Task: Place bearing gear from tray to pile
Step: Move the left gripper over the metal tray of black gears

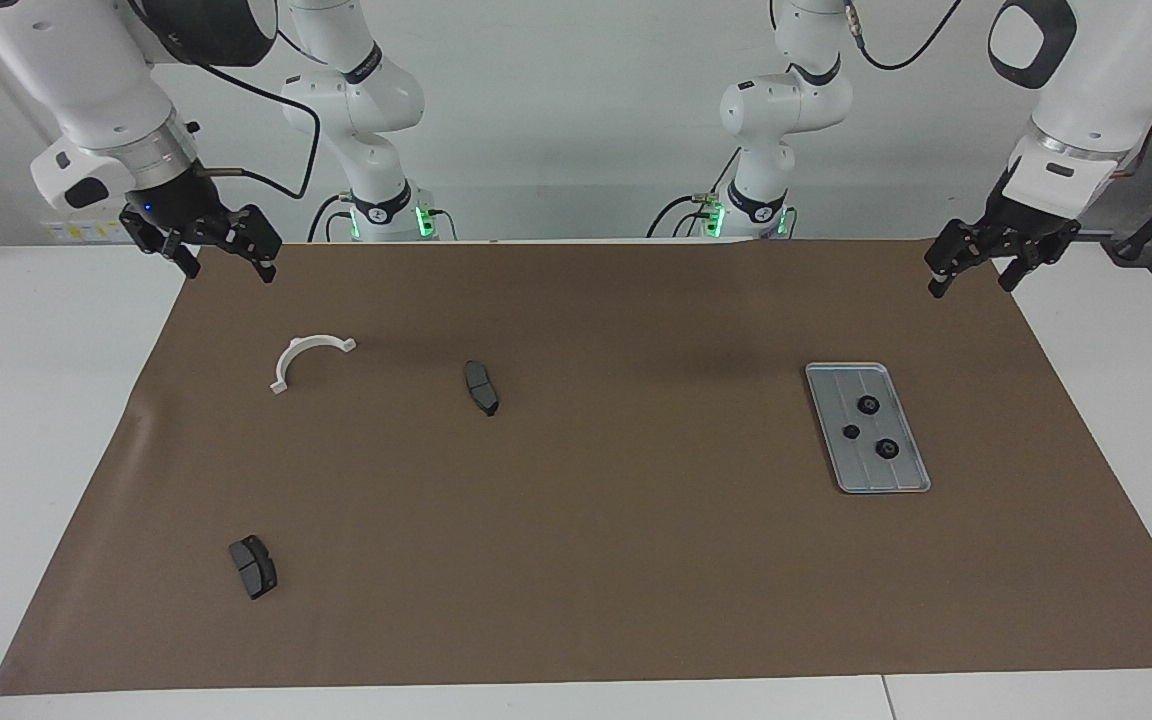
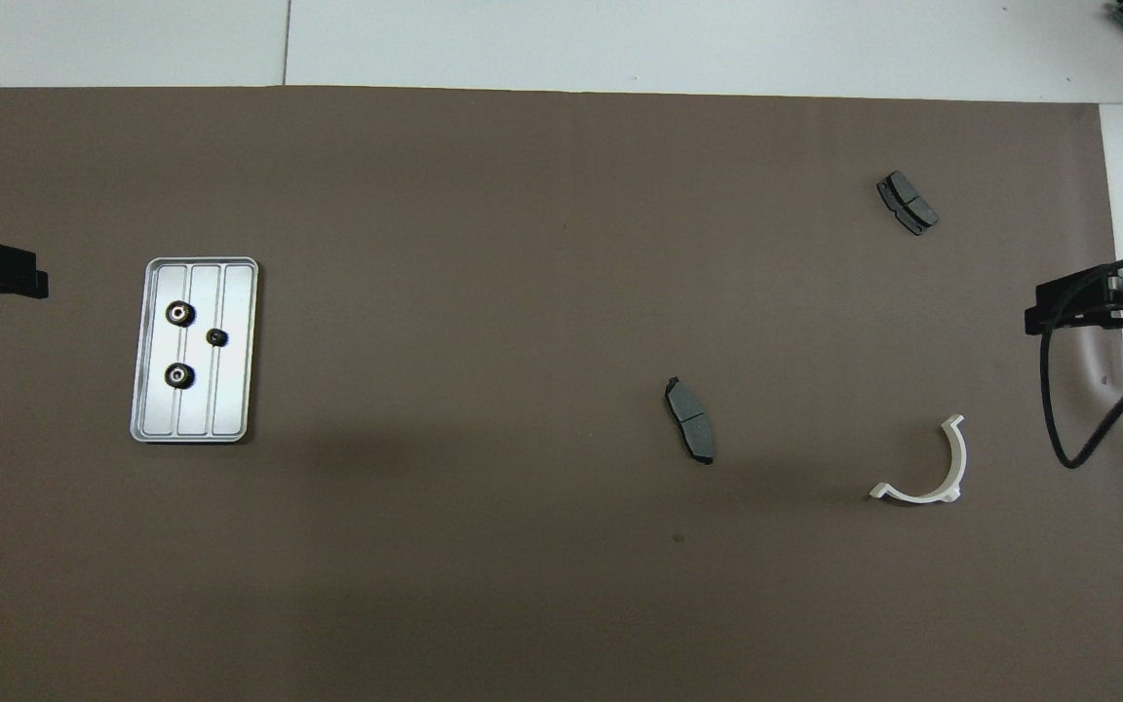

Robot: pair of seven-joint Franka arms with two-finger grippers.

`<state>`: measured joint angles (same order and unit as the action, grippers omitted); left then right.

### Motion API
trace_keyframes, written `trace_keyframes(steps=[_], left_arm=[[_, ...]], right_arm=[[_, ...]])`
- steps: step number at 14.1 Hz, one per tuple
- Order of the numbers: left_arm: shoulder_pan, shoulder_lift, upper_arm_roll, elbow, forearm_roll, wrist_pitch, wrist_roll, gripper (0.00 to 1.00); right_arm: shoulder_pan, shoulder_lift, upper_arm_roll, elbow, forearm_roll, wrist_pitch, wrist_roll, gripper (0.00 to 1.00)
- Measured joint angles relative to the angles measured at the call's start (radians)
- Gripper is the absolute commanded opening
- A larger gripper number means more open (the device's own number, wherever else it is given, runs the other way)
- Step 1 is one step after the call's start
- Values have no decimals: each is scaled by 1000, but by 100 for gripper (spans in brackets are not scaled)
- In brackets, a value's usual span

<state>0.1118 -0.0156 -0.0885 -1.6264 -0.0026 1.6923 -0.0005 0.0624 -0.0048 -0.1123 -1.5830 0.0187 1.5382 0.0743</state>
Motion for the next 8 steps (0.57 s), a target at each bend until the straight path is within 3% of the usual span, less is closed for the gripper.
trace_keyframes(steps=[5,8], left_arm=[[0,-4,0,-29,0,24,26,100],[1,-36,3,-219,0,222,46,100]], right_arm=[[0,0,0,0,0,0,0,100],[0,0,0,0,0,0,0,100]])
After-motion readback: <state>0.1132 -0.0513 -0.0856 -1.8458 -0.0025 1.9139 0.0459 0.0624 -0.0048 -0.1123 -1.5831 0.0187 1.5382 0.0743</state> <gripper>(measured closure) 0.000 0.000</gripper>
